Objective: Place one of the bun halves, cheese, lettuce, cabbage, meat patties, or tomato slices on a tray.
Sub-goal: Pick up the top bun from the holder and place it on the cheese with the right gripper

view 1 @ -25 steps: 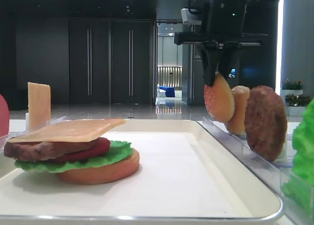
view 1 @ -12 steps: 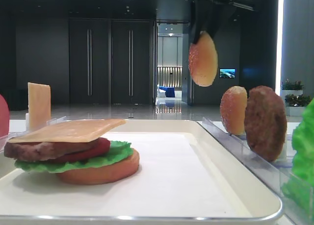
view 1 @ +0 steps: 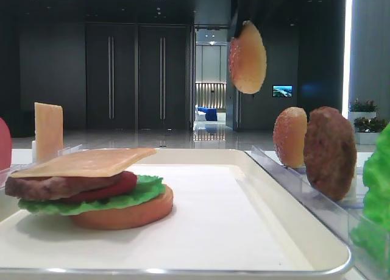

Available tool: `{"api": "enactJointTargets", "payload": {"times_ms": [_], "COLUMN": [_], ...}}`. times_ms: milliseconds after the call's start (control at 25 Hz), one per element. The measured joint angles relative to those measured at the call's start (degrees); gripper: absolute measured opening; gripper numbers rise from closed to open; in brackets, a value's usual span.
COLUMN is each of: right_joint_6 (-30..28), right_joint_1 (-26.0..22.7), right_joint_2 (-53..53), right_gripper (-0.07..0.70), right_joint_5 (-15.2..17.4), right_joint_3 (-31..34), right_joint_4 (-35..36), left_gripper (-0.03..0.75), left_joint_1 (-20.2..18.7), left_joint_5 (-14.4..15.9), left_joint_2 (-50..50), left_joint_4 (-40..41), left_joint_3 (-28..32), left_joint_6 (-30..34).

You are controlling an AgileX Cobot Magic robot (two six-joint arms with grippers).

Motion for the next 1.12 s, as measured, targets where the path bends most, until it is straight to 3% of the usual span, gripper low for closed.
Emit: {"api": "enactJointTargets", "payload": {"times_ms": [160,400,640,840,920,1120], "right_joint_6": [1.72,5.84,11.41,12.85,9.57,-3.19], "right_joint_1": [1.54,5.03,11.01,14.70,15.10,15.20], "right_joint_2": [-4.86,-17.13,-21.12,-21.12,-21.12,-21.12], "right_gripper": [0.148,0.148,0.148,0.148,0.148,0.148], "right_joint_5": [-0.19,-1.06,-3.59,-9.42,-12.91,-21.72], "right_joint_3": [7.41,26.37,31.25,31.32,31.44,31.72], "right_joint_4": [-1.73,-1.17,-0.26,2.41,6.95,25.78], "left_gripper": [0.159,0.159,0.159,0.159,0.159,0.159], "left_joint_1": [0.00,0.00,0.00,0.00,0.00,0.00], "left_joint_5": [0.00,0.00,0.00,0.00,0.00,0.00], "left_joint_2": [0.00,0.00,0.00,0.00,0.00,0.00], "left_joint_4": [0.06,0.06,0.06,0.06,0.06,0.06], "left_joint_3": [0.00,0.00,0.00,0.00,0.00,0.00], "left_joint_6": [0.00,0.00,0.00,0.00,0.00,0.00]}}
